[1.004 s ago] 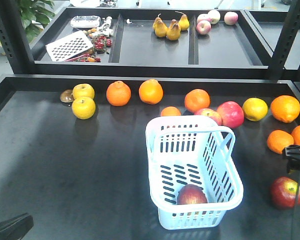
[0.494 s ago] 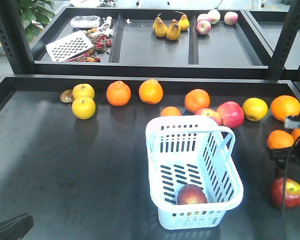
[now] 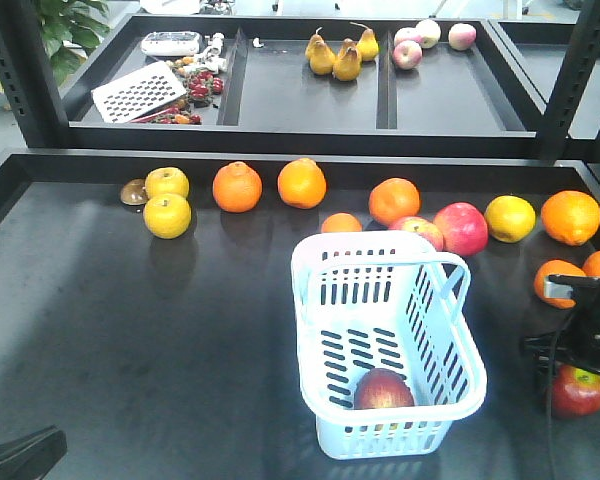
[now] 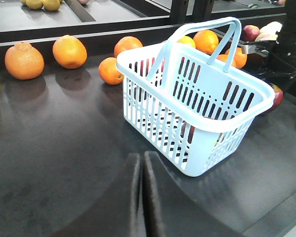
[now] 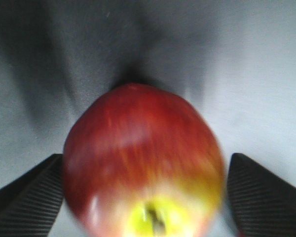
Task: Pick three apples into basket with both arms
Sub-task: 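Move the right gripper back to a second red apple and grasp it, then carry the second apple into the basket and open the right gripper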
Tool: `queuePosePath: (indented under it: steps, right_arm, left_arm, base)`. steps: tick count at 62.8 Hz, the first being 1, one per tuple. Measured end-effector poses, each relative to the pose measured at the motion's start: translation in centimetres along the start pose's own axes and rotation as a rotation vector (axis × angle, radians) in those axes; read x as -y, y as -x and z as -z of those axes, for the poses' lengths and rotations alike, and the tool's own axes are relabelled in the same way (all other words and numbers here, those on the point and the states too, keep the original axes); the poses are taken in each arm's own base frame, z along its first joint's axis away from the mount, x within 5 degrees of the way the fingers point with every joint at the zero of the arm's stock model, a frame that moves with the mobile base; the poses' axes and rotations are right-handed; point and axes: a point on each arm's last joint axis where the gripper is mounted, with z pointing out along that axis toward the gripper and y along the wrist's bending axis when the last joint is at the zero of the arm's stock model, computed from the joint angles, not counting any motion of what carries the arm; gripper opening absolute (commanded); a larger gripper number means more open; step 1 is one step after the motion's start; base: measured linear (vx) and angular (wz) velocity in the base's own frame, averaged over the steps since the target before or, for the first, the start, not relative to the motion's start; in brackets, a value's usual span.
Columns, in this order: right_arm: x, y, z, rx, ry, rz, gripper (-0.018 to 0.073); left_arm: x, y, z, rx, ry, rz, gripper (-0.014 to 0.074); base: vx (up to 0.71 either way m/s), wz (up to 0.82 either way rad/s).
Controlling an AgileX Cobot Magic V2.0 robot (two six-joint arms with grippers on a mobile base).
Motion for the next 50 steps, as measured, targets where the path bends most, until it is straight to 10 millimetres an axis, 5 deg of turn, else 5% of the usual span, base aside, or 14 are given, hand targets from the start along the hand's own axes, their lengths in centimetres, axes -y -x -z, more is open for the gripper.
queuePosePath:
  steps: [11,24,36,50]
  right_arm:
    - [-0.3,0.2,0.5,0.032,0.040,0.022,0.0270]
    - [-0.4,0.1,4.4,0.141,0.051,0.041,-0.0008]
    - [-0.4,-1.4,10.1,0.237,0.056,0.063,-0.0008]
    - [-1.9,-5.9,18.0,0.388,0.204,0.131,-0.0005]
  left_arm:
    - [0.0,0.0,0.0,0.000,0.000,0.000,-0.0008]
    - [0.0,0.0,0.0,0.000,0.000,0.000,-0.0008]
    - [0.0,0.0,0.0,0.000,0.000,0.000,-0.0008]
    - [0.0,0.0,0.0,0.000,0.000,0.000,-0.0008]
  base:
    - [0.00,0.00]
    - [0.00,0.00]
    - [0.00,0.00]
    - [0.00,0.00]
